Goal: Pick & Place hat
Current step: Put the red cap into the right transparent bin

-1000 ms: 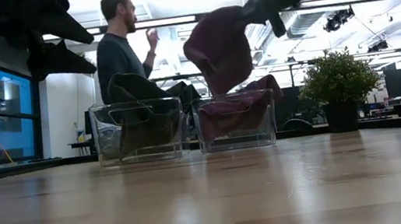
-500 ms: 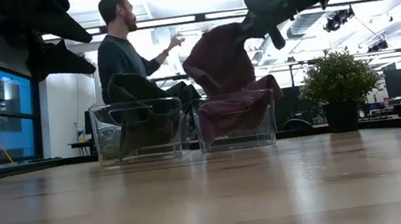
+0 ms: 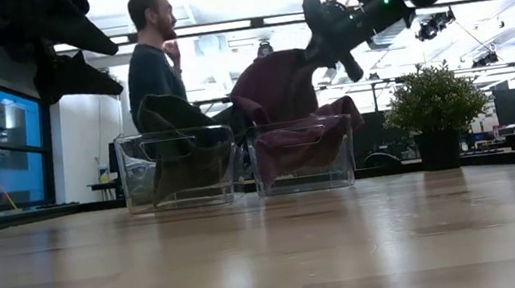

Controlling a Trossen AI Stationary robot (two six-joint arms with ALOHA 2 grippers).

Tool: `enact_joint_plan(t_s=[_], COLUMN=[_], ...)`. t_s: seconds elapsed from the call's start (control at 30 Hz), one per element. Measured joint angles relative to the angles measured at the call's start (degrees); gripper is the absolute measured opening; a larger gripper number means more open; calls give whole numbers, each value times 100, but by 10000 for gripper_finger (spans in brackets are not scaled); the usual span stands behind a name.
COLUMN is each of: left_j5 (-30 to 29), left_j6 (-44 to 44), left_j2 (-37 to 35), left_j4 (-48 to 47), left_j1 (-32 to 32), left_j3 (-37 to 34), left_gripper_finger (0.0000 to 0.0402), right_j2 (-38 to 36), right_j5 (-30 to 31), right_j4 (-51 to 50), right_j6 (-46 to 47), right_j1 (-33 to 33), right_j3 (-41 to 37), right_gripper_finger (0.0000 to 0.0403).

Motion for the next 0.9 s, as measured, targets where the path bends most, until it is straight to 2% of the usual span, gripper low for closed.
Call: enact_joint_plan(t_s=[0.2,0.43,0.73,0.9], left_j5=[2,2,2,2], left_j6=[0,0,0,0], left_j2=[0,0,1,0], left_j4=[1,1,1,1], left_j1=[0,0,0,0], left_j3=[0,0,0,0], left_gripper_finger=[302,302,302,302], right_j2=[28,31,31,22], right_j5=[2,25,-22,-253], right_j4=[-194,-1156,-1566,-1405], right_j6=[85,-130,-417,-433], right_j1=[-17,-129,-445,-691], right_j3=[0,0,0,0], right_gripper_finger=[0,0,0,0])
